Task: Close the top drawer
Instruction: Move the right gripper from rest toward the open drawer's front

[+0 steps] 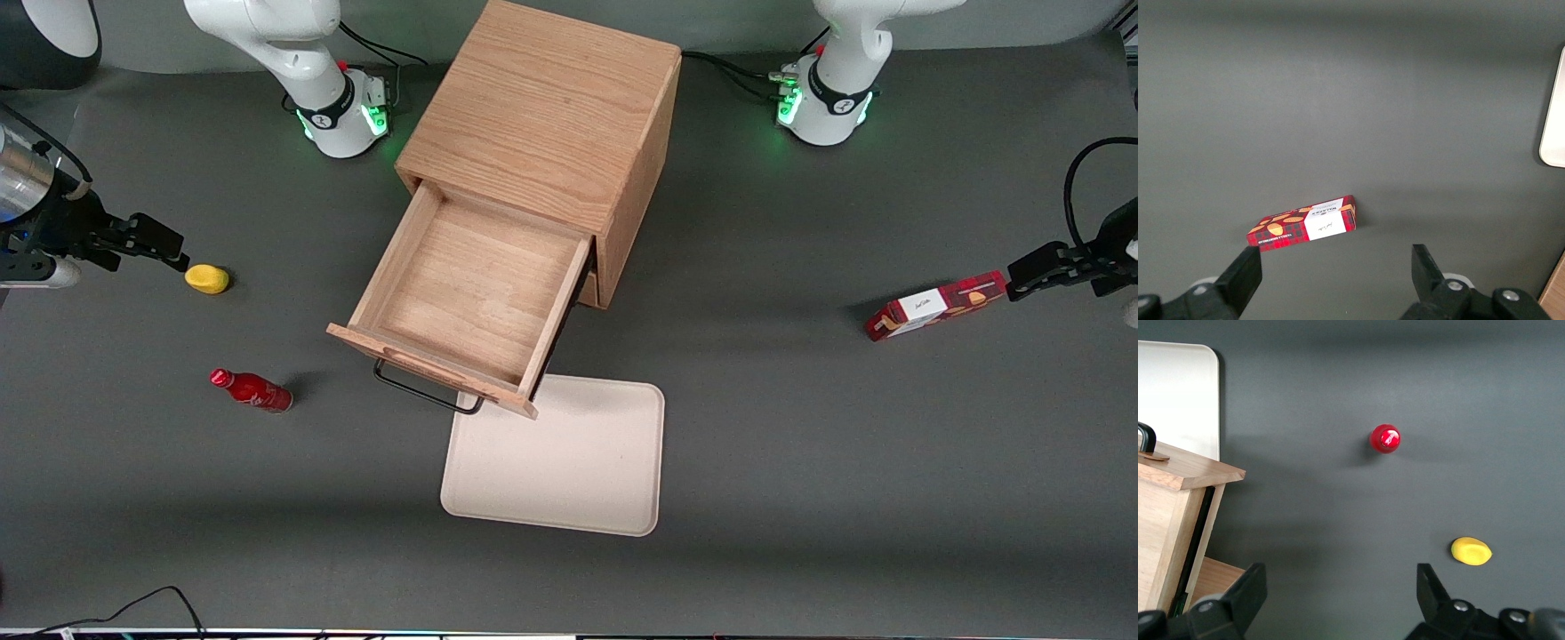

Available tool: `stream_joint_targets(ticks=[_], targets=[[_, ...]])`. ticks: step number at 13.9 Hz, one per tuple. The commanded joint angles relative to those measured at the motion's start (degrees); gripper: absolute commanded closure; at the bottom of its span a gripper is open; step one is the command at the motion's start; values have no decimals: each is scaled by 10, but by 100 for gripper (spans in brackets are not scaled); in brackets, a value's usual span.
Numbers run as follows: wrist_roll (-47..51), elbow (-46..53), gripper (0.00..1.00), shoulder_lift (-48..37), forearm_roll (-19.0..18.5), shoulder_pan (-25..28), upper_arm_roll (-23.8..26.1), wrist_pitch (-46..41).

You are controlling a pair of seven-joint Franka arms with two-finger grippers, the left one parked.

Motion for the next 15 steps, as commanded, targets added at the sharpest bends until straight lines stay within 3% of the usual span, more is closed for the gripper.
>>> stream_joint_targets(ticks=[1,6,15], targets=[[16,-12,0,-11,-9,-9,8,9],[6,-4,0,1,-4,-7,8,10],[-29,236,0,199,-4,17,28,-39]])
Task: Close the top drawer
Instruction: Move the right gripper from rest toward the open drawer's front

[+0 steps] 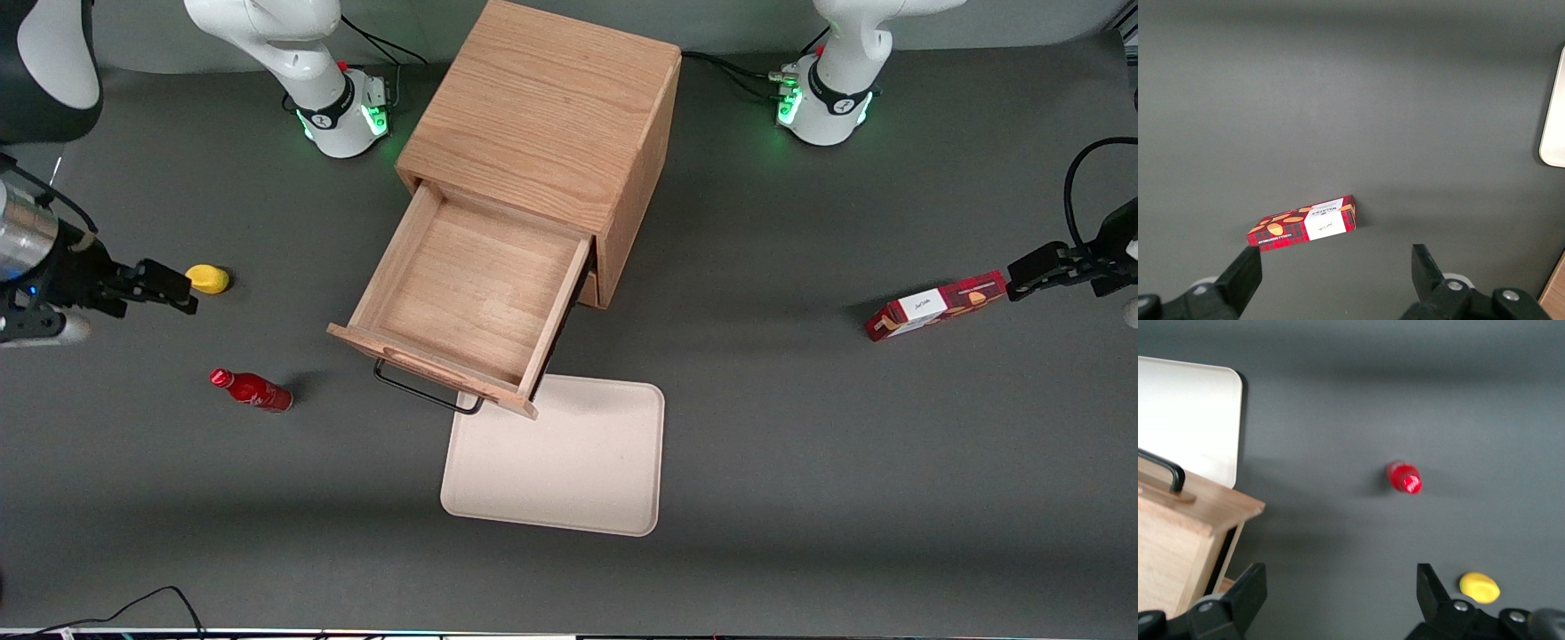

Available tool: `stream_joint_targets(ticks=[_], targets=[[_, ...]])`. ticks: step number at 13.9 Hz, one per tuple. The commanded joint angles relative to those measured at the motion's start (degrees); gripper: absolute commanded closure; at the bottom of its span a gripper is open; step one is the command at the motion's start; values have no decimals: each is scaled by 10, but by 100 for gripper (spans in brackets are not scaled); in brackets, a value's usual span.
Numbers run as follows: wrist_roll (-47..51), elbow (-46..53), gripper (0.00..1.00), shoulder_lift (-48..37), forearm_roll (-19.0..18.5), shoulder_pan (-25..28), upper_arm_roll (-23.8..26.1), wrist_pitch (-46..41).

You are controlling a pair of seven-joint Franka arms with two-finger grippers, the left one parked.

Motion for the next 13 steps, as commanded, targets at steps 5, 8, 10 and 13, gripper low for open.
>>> stream_joint_targets(ticks=[5,8,10,13], targets=[[-81,160,0,143,-1,17,15,-16],[-113,216,0,193,1,11,46,-16],[-154,250,0,229,3,11,70,-16],[-237,273,0,273,38,10,98,-19]])
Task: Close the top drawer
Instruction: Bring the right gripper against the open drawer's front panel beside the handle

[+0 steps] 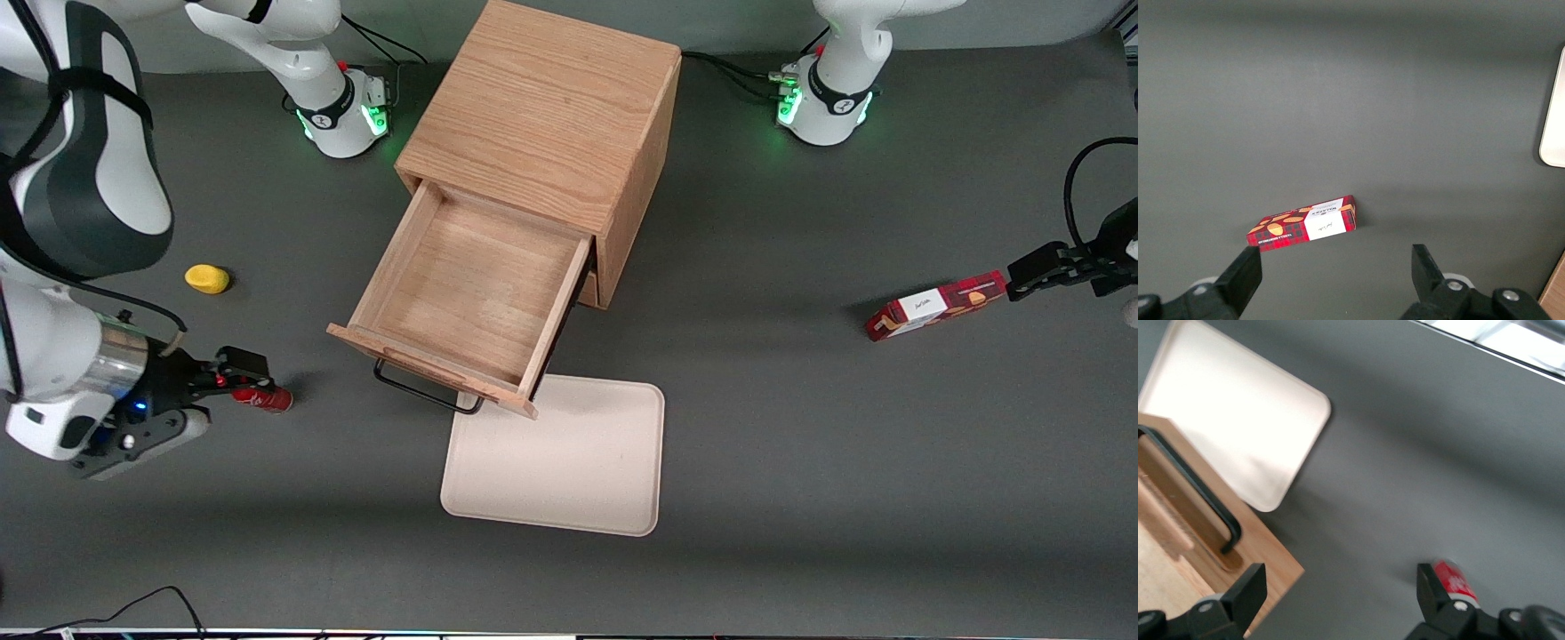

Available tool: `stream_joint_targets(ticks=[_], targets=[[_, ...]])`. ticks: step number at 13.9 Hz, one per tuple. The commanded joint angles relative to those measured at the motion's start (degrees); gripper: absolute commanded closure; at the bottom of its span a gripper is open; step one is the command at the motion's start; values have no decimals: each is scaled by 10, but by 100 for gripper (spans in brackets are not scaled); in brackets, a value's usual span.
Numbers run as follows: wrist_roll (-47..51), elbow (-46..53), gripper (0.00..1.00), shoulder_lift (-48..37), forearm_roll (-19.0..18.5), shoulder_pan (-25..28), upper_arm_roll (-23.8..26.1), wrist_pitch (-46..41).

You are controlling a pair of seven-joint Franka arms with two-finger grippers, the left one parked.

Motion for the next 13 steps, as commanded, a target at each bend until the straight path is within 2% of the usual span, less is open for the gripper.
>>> stream_joint_targets(ticks=[1,5,7,13], targets=[[-91,52,0,53,23,-4,30,-19],[-150,52,0,80,27,-3,61,-25],[-163,52,0,92,58,-2,64,-24],[-168,51,0,116,61,24,68,-4]])
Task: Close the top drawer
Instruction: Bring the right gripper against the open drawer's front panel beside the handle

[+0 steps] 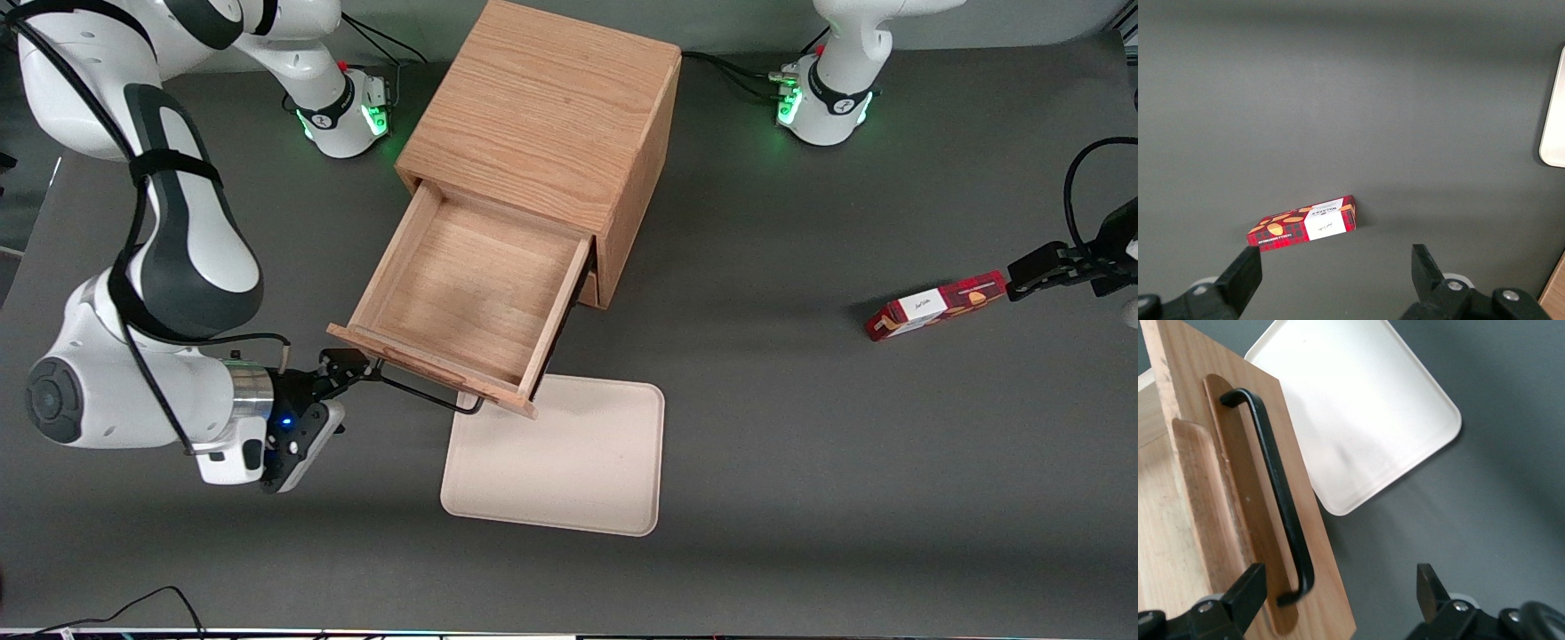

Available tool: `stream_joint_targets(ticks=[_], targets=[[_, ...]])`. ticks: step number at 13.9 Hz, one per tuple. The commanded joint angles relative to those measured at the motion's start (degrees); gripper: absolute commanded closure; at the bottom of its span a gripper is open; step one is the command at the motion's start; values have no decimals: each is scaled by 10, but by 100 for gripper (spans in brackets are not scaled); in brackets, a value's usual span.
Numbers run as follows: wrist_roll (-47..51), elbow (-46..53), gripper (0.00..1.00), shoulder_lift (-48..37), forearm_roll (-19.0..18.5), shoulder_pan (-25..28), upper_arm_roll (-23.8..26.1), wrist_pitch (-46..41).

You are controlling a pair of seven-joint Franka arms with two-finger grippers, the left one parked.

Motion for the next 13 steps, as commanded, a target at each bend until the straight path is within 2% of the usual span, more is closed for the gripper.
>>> stream_joint_targets(ticks=[1,11,13], targets=[[-11,26,0,27,11,12,2,6],[-12,21,0,55,2,32,0,43],[-13,18,0,57,-17,34,1,51]])
